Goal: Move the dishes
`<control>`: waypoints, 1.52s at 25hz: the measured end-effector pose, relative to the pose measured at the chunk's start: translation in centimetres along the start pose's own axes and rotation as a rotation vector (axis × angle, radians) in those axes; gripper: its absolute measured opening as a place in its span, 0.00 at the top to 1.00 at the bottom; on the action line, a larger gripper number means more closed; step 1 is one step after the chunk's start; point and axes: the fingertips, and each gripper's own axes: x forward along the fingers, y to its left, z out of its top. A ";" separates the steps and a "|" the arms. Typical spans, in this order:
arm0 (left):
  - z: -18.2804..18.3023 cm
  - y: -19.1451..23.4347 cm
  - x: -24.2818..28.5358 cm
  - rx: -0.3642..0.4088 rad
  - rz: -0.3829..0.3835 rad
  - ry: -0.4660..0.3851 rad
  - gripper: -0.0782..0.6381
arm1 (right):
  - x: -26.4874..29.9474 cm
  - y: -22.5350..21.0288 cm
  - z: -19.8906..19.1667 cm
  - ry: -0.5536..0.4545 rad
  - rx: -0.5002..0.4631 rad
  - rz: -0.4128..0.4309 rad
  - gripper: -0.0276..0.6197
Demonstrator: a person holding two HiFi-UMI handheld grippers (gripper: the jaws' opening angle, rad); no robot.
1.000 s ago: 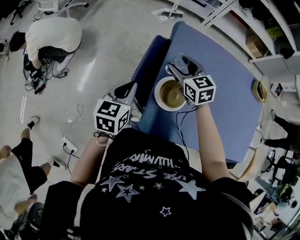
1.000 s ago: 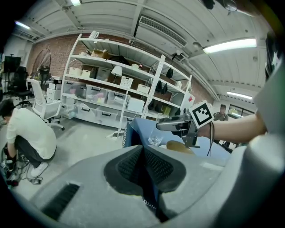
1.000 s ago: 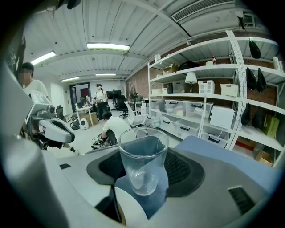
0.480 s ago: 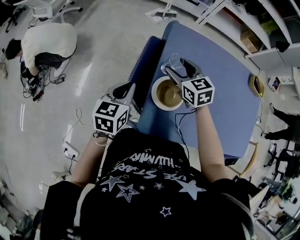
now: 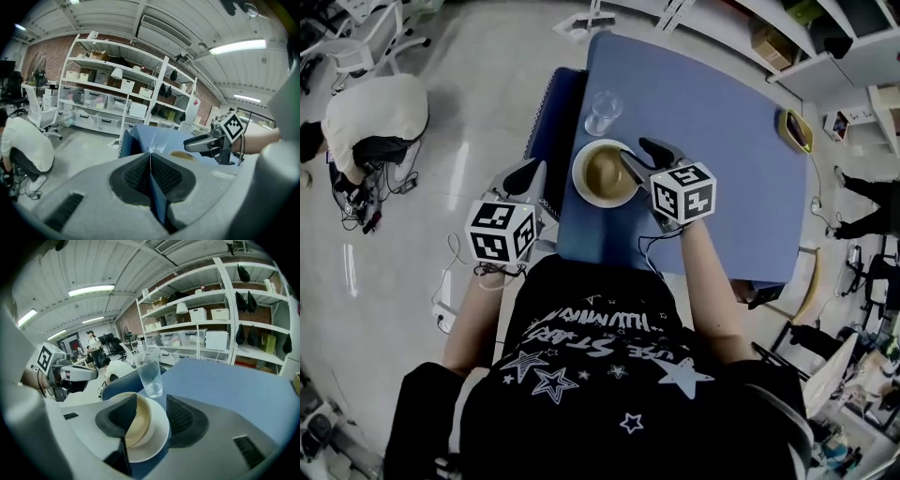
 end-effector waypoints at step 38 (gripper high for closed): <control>0.1 -6.9 2.0 0.025 0.084 0.039 0.86 | -3.1 -10.1 -1.4 0.006 0.215 -0.104 0.93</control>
